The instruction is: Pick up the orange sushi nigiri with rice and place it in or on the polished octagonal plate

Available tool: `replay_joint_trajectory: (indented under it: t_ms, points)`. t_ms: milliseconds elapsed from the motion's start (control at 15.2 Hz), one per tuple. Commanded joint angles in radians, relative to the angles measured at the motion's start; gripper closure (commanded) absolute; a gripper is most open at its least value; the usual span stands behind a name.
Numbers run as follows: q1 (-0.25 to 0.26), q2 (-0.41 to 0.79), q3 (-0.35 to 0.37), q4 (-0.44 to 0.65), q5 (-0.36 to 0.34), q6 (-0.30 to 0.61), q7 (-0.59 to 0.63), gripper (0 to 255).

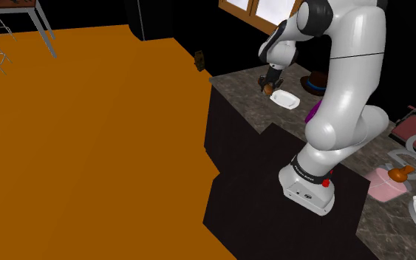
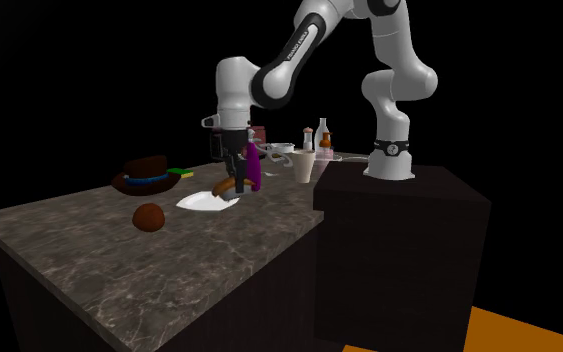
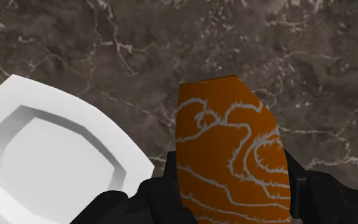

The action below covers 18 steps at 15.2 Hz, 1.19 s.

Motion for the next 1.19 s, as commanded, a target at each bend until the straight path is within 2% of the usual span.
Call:
replay_joint_trajectory:
  t_ms: [0,726,1122]
  points:
    - [-0.042,0.016,-0.003,0.025,0.006,-0.012,-0.044,255]
    - [-0.280,0.151,-0.009,0.250,0.033,-0.116,-0.256,255]
    - [-0.296,0.212,0.014,0.265,0.057,-0.070,-0.270,255]
